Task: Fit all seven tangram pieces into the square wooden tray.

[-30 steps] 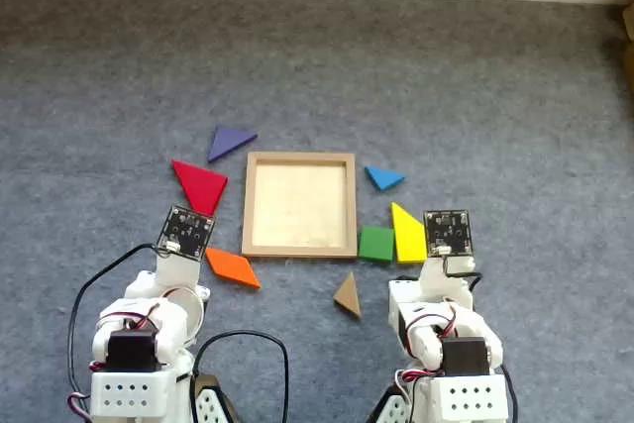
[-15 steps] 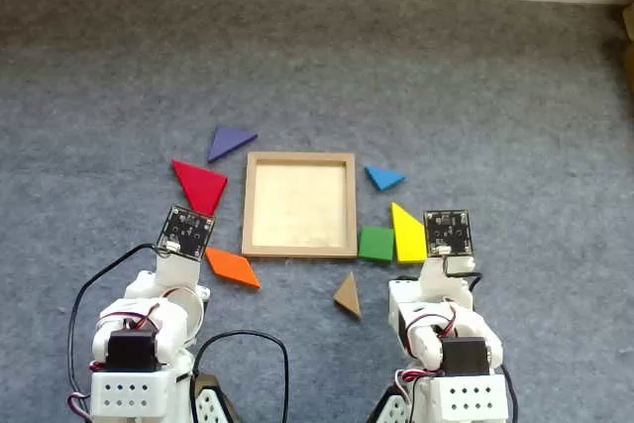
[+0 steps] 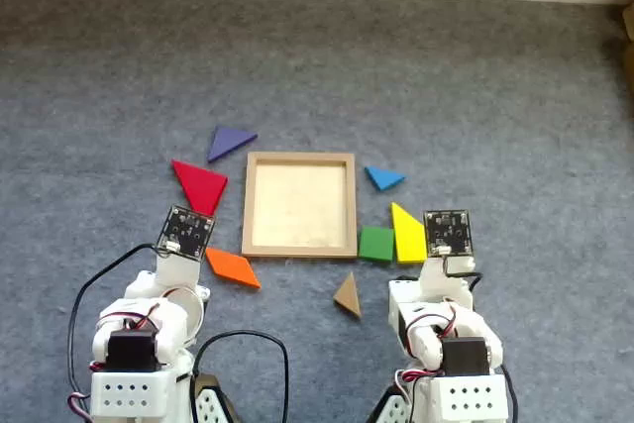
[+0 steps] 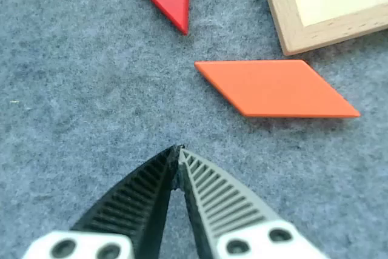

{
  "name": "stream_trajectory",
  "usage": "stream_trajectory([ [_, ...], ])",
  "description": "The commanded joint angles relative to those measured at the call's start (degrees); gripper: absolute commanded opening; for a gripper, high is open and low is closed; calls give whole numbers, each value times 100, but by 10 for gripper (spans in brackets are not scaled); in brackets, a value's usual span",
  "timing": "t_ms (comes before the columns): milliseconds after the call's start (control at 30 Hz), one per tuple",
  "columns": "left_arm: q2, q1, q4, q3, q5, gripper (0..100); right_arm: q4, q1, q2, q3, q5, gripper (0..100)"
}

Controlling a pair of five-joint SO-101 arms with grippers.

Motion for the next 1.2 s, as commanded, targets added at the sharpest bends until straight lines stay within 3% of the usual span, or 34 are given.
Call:
stream_trajectory([
  [0,-145,-57,44,110,35,5,-75,75,-57,646,-35,5],
  [1167,-145,-57,44,110,35,5,145,101,-57,629,-35,5],
])
